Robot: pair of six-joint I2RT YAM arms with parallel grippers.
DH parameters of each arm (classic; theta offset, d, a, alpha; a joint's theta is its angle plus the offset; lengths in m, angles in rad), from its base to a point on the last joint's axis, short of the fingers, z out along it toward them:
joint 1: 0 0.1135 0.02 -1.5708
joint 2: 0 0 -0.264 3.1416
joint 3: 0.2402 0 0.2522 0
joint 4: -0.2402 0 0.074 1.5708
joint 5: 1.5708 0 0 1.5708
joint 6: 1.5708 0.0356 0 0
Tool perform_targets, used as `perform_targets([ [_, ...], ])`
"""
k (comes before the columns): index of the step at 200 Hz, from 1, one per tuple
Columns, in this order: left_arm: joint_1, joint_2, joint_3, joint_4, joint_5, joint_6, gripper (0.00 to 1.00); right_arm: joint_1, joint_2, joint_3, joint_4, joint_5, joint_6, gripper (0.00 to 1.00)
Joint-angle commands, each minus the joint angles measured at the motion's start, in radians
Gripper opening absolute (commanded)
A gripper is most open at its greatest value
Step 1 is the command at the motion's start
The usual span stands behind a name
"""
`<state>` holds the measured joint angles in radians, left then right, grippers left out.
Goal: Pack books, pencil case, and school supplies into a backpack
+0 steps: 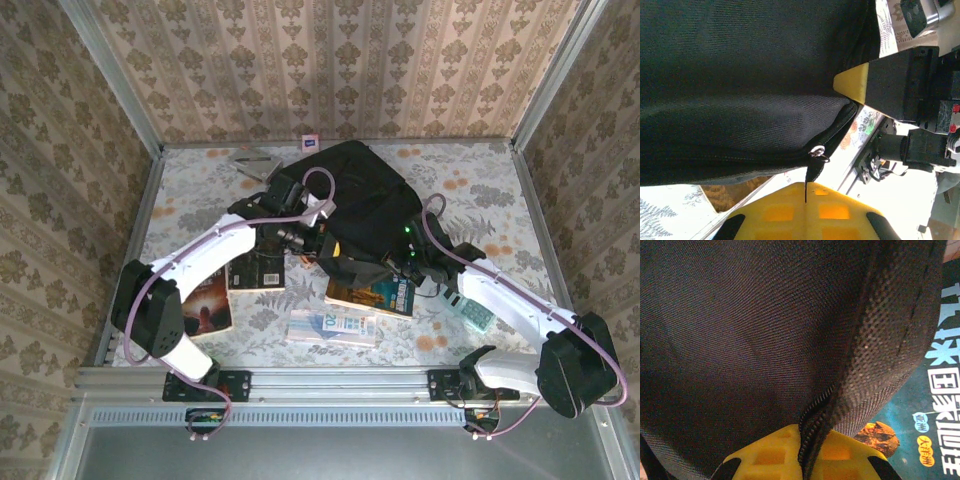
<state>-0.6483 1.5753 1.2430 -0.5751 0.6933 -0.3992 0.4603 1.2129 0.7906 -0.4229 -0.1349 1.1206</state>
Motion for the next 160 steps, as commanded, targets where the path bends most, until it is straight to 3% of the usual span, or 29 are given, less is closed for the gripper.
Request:
perform_targets([
  [1, 0.049, -0.048, -0.001, -0.022, -0.013, 0.031, 0.00, -0.003, 0.014, 0.010, -0.083, 0.062, -0.058, 0.00],
  [102, 0.104, -0.008, 0.034, -0.017, -0.045, 0.038, 0.00, 0.003, 0.021, 0.010, -0.085, 0.071, -0.108, 0.00],
  [160, 0.106, 0.014, 0.085, -0.004, -0.178, 0.063, 0.00, 0.029, 0.052, 0.027, -0.073, 0.067, -0.140, 0.00],
])
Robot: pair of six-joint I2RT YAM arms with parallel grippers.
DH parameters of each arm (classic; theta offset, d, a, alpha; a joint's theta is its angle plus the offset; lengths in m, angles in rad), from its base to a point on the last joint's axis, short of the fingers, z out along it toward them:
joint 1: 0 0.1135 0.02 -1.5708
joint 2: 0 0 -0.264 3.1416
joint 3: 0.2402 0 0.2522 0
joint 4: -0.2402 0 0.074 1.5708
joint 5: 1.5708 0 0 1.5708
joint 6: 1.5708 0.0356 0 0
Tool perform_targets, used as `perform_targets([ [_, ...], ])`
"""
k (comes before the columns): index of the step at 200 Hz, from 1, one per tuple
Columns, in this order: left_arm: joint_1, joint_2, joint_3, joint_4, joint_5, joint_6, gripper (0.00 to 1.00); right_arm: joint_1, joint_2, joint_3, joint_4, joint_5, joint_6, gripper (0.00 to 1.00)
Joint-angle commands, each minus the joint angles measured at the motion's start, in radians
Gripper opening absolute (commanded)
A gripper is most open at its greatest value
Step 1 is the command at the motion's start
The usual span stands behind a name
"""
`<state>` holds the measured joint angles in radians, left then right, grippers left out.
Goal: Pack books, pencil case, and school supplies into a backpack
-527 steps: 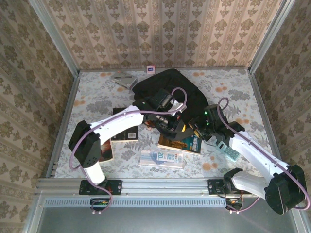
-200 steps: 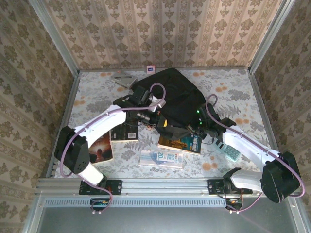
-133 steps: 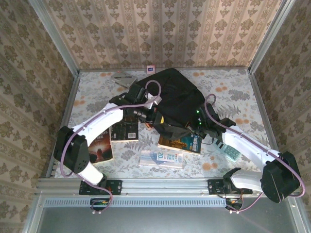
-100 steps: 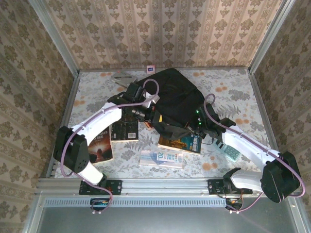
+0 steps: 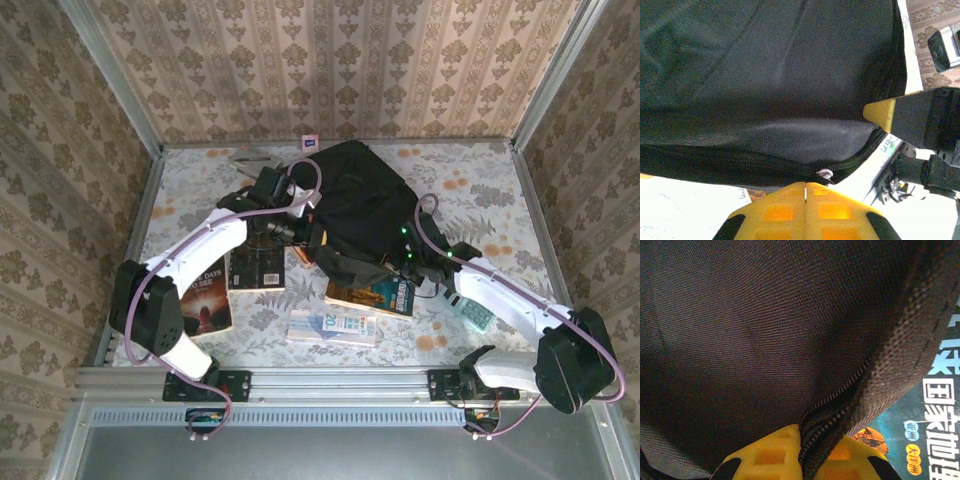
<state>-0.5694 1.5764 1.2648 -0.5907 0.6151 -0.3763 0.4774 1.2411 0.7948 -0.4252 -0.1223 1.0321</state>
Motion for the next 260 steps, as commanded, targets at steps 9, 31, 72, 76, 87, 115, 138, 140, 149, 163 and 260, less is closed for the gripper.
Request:
perform_targets([
  [9, 0.025, 0.015, 0.073, 0.011, -0.114, 0.045, 0.00, 0.018, 0.030, 0.026, -0.070, 0.056, -0.057, 0.00],
  [31, 0.011, 0.011, 0.076, 0.019, -0.160, 0.046, 0.00, 0.033, 0.039, 0.033, -0.067, 0.065, -0.062, 0.00],
  [72, -0.057, -0.023, 0.045, 0.024, -0.303, 0.114, 0.00, 0.048, 0.039, 0.039, -0.066, 0.091, -0.069, 0.00],
  [76, -0.064, -0.025, 0.045, 0.019, -0.317, 0.123, 0.00, 0.048, 0.040, 0.040, -0.066, 0.092, -0.071, 0.00],
  [87, -0.090, -0.035, 0.041, 0.009, -0.377, 0.152, 0.00, 0.050, 0.045, 0.045, -0.069, 0.097, -0.078, 0.00],
  [115, -0.168, -0.081, 0.018, 0.010, -0.576, 0.256, 0.00, 0.053, 0.053, 0.055, -0.081, 0.125, -0.096, 0.00],
  [138, -0.280, -0.113, -0.011, 0.034, -0.784, 0.387, 0.00, 0.053, 0.062, 0.055, -0.078, 0.133, -0.103, 0.00],
  [140, -0.289, -0.115, -0.014, 0.037, -0.801, 0.397, 0.00, 0.053, 0.064, 0.055, -0.078, 0.133, -0.104, 0.00],
  [149, -0.329, -0.116, -0.025, 0.048, -0.875, 0.440, 0.00, 0.053, 0.068, 0.056, -0.078, 0.134, -0.105, 0.00],
  [163, -0.367, -0.108, -0.035, 0.054, -0.962, 0.479, 0.00, 0.053, 0.076, 0.058, -0.078, 0.137, -0.107, 0.00],
  [260, -0.449, -0.073, -0.138, 0.231, -1.292, 0.652, 0.00, 0.053, 0.077, 0.056, -0.078, 0.134, -0.119, 0.00],
])
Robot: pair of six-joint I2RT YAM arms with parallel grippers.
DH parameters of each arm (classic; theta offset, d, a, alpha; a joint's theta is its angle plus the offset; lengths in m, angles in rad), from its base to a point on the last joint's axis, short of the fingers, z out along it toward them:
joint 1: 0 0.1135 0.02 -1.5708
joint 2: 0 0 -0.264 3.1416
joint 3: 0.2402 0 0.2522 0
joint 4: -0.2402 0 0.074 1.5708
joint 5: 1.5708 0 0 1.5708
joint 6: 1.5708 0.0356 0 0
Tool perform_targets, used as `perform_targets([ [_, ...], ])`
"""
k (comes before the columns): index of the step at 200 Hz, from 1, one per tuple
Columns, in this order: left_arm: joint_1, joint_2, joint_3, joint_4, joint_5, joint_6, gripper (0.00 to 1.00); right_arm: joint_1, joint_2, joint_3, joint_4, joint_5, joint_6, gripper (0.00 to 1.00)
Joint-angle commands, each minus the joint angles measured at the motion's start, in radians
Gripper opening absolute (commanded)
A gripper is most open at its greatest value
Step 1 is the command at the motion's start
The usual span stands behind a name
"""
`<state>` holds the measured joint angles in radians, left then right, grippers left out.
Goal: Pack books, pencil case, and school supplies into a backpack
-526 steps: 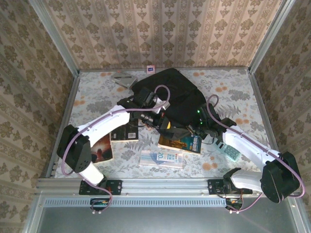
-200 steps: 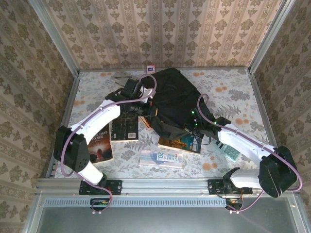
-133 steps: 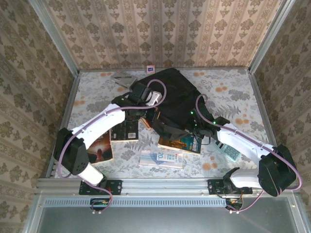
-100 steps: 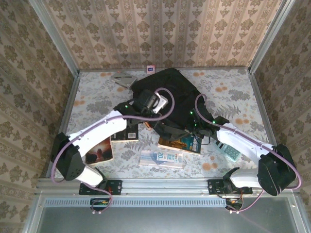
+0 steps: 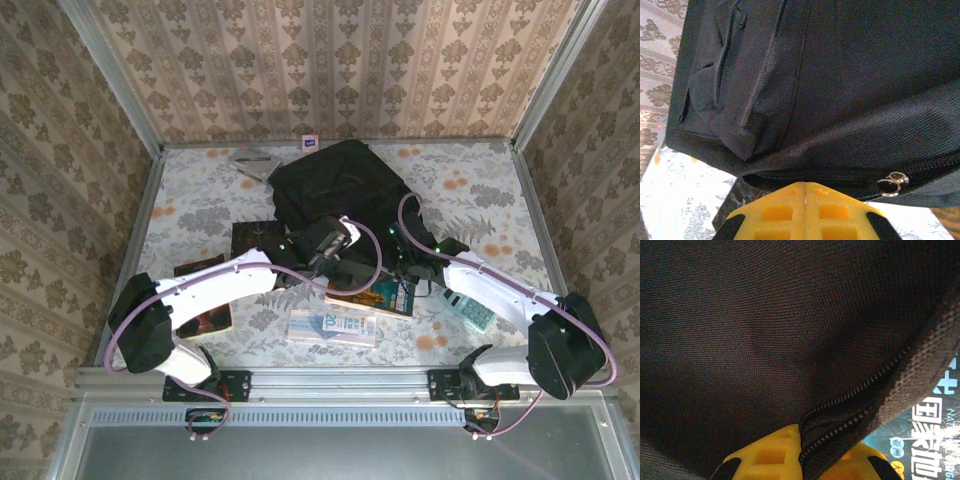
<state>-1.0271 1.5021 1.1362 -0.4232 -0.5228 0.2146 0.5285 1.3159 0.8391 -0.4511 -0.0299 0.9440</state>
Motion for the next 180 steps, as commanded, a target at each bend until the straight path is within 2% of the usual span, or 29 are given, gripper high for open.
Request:
perform_targets([
  [1, 0.009, 0.002, -0.010, 0.065, -0.156, 0.063, 0.00, 0.002, 0.002, 0.011, -0.052, 0.042, -0.031, 0.00],
  [62, 0.062, 0.000, -0.033, 0.116, -0.169, 0.077, 0.00, 0.002, -0.003, -0.004, -0.049, 0.037, -0.037, 0.00],
  [180, 0.186, 0.084, 0.023, 0.104, -0.201, 0.022, 0.00, -0.003, -0.023, -0.018, -0.047, 0.036, -0.051, 0.00],
])
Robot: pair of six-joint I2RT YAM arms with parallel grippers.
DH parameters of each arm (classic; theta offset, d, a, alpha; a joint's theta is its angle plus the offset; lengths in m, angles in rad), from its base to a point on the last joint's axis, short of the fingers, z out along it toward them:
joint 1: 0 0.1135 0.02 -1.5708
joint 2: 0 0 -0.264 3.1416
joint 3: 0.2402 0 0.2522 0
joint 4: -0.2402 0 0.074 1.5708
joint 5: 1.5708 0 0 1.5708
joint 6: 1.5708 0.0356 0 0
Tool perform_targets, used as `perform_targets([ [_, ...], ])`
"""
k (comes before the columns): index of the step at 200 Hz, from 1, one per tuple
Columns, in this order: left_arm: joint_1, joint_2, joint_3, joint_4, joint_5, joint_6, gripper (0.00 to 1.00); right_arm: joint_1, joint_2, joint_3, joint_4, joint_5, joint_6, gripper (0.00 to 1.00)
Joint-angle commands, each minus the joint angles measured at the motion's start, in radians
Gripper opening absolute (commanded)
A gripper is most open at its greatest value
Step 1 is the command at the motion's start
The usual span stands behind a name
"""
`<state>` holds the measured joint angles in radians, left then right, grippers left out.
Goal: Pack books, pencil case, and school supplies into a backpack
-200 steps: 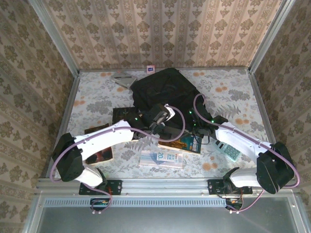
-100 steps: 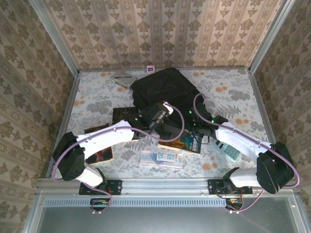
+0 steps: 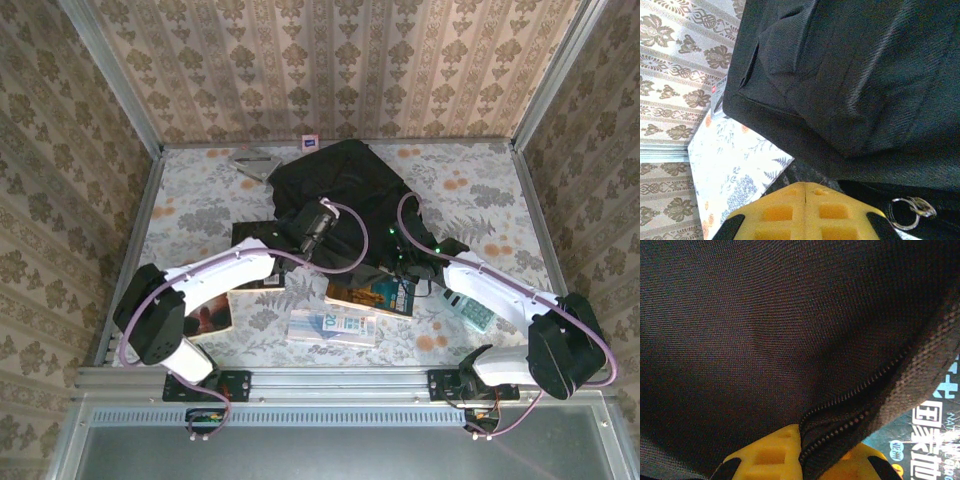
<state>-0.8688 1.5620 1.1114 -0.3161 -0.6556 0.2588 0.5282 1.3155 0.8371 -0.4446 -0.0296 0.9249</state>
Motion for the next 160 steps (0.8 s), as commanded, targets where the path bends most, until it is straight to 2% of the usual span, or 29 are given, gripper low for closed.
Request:
perform_targets([
  [1, 0.028, 0.026, 0.049, -0.004, -0.070, -0.023, 0.00, -0.003, -0.022, -0.016, -0.053, 0.036, -0.032, 0.00],
  [26, 0.037, 0.052, 0.076, -0.010, -0.102, -0.022, 0.00, -0.008, -0.026, -0.020, -0.052, 0.037, -0.037, 0.00],
  [55, 0.067, 0.055, 0.099, -0.044, -0.079, -0.059, 0.00, -0.008, -0.026, -0.025, -0.036, 0.030, -0.040, 0.00],
  [79, 0.078, 0.050, 0.124, -0.089, -0.009, -0.101, 0.00, -0.007, -0.024, -0.030, 0.004, 0.003, -0.033, 0.17],
  [96, 0.071, 0.070, 0.164, -0.142, -0.007, -0.116, 0.00, -0.009, -0.031, -0.029, 0.010, 0.025, -0.031, 0.21],
  [131, 0.074, 0.064, 0.218, -0.253, 0.097, -0.204, 0.00, -0.011, -0.038, -0.031, 0.032, -0.002, -0.040, 0.25],
  [146, 0.078, 0.037, 0.211, -0.272, 0.133, -0.238, 0.15, -0.012, -0.048, -0.041, 0.055, -0.019, -0.048, 0.29],
  [160, 0.088, 0.015, 0.200, -0.286, 0.159, -0.258, 0.17, -0.016, -0.066, -0.056, 0.075, -0.024, -0.057, 0.35],
])
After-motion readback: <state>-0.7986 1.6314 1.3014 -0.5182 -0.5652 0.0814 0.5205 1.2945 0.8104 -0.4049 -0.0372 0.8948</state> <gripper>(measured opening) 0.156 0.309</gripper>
